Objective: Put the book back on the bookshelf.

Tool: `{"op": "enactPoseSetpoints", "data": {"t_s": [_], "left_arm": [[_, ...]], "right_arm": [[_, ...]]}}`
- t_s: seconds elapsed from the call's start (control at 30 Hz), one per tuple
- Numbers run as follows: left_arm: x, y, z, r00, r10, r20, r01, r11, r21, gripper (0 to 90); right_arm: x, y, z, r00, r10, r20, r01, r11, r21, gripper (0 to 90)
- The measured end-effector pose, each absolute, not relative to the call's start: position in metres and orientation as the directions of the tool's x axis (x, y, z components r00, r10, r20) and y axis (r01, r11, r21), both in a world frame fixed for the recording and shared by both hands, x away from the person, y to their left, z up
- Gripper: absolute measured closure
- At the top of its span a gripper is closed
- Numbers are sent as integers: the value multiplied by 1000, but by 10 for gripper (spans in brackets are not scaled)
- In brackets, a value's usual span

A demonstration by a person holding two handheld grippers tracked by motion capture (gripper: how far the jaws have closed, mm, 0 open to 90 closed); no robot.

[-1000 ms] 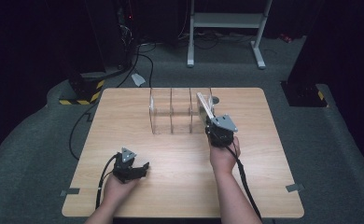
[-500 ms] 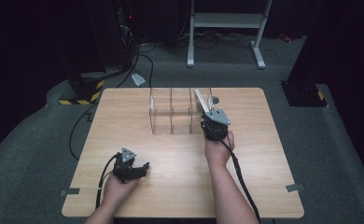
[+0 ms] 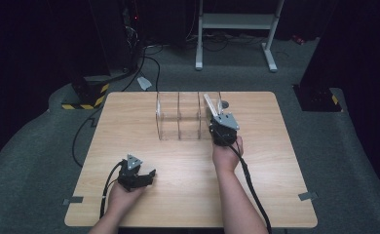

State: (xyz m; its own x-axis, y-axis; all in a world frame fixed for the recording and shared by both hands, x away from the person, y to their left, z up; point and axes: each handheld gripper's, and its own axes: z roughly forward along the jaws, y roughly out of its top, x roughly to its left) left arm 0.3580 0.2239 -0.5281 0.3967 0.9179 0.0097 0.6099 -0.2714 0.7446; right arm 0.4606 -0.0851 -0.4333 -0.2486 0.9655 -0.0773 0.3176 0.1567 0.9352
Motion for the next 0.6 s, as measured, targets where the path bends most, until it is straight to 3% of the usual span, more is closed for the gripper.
{"op": "enactPoseSetpoints", "data": {"t_s": [0.6], "left_arm": [[357, 224, -528, 397, 918, 9, 609, -271, 746, 230]], "right_arm": [[443, -88, -449, -241, 969, -49, 352, 135, 926, 743]]}}
